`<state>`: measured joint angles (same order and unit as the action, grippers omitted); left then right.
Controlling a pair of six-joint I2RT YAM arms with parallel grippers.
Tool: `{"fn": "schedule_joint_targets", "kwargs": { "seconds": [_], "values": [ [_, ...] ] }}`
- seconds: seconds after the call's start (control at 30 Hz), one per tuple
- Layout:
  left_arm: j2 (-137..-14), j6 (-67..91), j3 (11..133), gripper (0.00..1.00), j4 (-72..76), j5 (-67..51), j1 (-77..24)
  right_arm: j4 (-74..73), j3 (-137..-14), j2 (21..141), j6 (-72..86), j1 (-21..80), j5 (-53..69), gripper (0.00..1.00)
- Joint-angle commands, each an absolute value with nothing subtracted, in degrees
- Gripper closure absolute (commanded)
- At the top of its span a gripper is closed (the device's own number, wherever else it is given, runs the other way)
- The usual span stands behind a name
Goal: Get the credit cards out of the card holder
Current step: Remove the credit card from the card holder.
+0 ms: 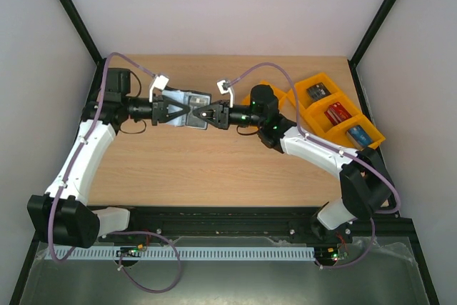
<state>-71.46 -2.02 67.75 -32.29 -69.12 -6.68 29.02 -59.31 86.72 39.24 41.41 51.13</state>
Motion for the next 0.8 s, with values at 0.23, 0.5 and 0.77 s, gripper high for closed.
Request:
{"fn": "schedule_joint_targets", "kwargs": {
  "seconds": [0.23, 0.5, 0.77],
  "values": [
    [-70.39, 3.70, 70.34, 0.98, -31.26, -64.72, -3.30, 34.28, -60.97, 85.08, 39.08, 41.74, 50.16, 0.74],
    [-70.14, 0.69, 71.09, 0.98, -34.05, -67.45, -1.40, 33.93, -61.58, 85.79, 39.87, 41.56, 50.58, 0.85],
    [-69.69, 5.08, 67.40, 0.98, -29.11, -70.76, -1.66, 35.04, -62.35, 86.25, 40.61, 41.47, 53.48, 0.98]
  ]
}}
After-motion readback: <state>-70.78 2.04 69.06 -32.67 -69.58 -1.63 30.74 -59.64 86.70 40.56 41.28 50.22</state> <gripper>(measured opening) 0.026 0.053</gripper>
